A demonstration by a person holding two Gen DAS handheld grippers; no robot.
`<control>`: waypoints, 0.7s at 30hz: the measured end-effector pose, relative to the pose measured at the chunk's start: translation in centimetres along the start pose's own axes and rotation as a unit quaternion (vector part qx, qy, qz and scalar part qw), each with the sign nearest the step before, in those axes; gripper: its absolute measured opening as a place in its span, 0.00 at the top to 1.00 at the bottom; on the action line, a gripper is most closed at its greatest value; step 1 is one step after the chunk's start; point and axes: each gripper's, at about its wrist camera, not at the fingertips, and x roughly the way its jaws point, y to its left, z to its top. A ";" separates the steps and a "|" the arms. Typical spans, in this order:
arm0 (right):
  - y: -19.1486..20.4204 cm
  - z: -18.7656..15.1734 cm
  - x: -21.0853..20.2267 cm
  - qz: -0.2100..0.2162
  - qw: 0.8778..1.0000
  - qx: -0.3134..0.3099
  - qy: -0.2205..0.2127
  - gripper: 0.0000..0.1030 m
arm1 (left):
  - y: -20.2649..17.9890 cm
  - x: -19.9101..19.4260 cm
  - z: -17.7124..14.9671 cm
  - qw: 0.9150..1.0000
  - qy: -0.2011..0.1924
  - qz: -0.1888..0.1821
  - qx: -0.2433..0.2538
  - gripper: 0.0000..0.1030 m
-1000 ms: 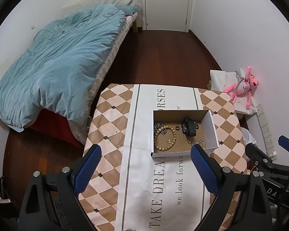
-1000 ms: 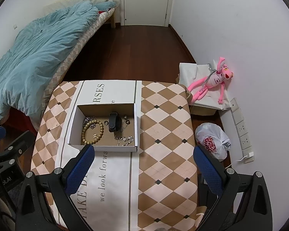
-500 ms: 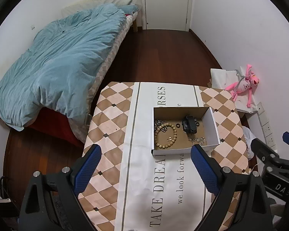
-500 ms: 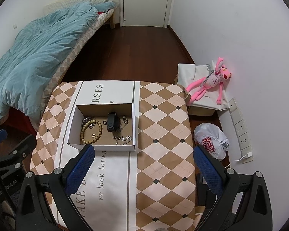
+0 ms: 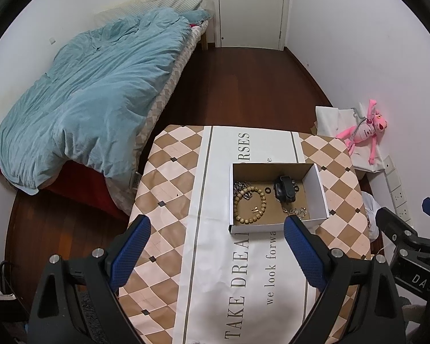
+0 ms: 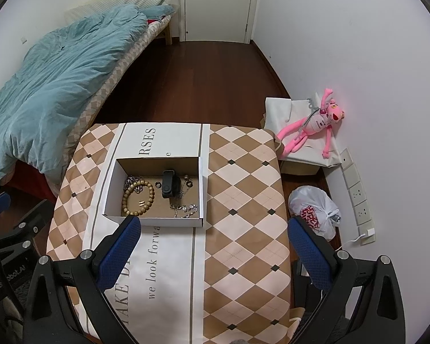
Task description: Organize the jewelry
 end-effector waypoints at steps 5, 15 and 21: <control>-0.1 -0.1 -0.1 -0.001 1.000 0.002 -0.001 0.00 | 0.0 0.0 0.0 1.000 -0.001 -0.001 0.000 0.08; 0.0 -0.1 -0.2 -0.001 1.000 0.002 -0.002 0.00 | 0.0 -0.3 0.2 1.000 -0.004 0.001 0.000 0.08; 0.0 -0.1 -0.5 -0.002 1.000 0.001 -0.005 0.00 | -0.1 -0.7 0.3 1.000 -0.006 0.003 -0.001 0.08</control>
